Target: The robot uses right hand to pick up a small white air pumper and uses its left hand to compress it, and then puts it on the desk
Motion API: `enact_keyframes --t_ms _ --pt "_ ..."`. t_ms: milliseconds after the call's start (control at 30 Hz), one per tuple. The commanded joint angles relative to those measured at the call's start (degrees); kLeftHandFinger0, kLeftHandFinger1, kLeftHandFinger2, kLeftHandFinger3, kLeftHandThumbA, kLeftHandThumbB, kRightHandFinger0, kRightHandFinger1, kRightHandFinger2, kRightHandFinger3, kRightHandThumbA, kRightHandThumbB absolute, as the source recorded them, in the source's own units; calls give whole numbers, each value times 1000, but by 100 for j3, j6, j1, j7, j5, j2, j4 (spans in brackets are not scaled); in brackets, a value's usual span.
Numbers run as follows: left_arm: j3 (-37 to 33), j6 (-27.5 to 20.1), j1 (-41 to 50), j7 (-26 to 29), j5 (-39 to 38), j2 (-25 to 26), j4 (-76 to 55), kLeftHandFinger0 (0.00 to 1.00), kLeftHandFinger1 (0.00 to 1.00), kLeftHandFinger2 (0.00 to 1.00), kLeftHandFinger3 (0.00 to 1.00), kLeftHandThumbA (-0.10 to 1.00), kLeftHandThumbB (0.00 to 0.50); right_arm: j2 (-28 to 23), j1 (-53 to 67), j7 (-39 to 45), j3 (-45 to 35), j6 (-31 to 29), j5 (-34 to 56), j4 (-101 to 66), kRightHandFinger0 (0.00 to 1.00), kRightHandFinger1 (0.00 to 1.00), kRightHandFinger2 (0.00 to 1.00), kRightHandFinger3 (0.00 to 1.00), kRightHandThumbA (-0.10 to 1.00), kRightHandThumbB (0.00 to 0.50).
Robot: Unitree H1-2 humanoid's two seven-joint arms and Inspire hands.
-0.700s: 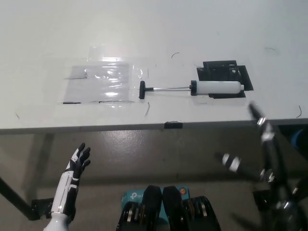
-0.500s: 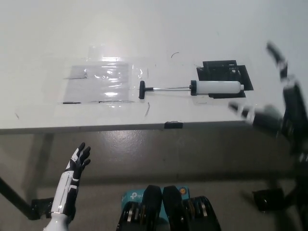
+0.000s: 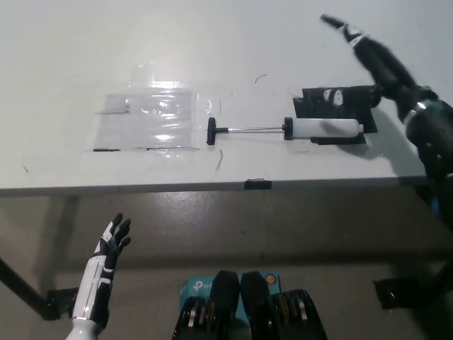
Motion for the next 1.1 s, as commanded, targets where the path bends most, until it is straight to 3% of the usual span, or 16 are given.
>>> enact_keyframes --t_ms 0,133,233,367,433,833,1067 --pt "67 -270 10 82 37 56 -101 1000 1000 1000 1000 1000 157 -30 -789 165 257 -114 -292 854 1000 1000 1000 1000 770 355" --pt "85 -275 -85 58 -27 36 -33 1000 1000 1000 1000 1000 157 13 -1114 175 457 -194 -345 1472 1000 1000 1000 1000 748 314" --pt "96 -280 -92 70 20 49 -10 1000 1000 1000 1000 1000 158 86 -1281 218 724 -219 -520 1754 1000 1000 1000 1000 834 353" --pt "105 -197 -61 80 36 23 -88 1000 1000 1000 1000 1000 122 175 -1401 238 964 -260 -648 1975 1000 1000 1000 1000 885 398" --pt "109 -188 -79 78 49 36 -65 1000 1000 1000 1000 1000 134 225 -1458 224 1093 -293 -728 2075 1000 1000 1000 1000 929 410" --pt "125 24 70 103 80 -50 -106 1000 1000 1000 1000 1000 176 352 -1477 281 1217 -243 -752 2319 1000 1000 1000 1000 994 408" --pt "151 31 104 153 217 -76 -100 1000 1000 1000 1000 1000 158 430 -1580 276 1259 -214 -803 2596 1000 1000 1000 1000 994 420"
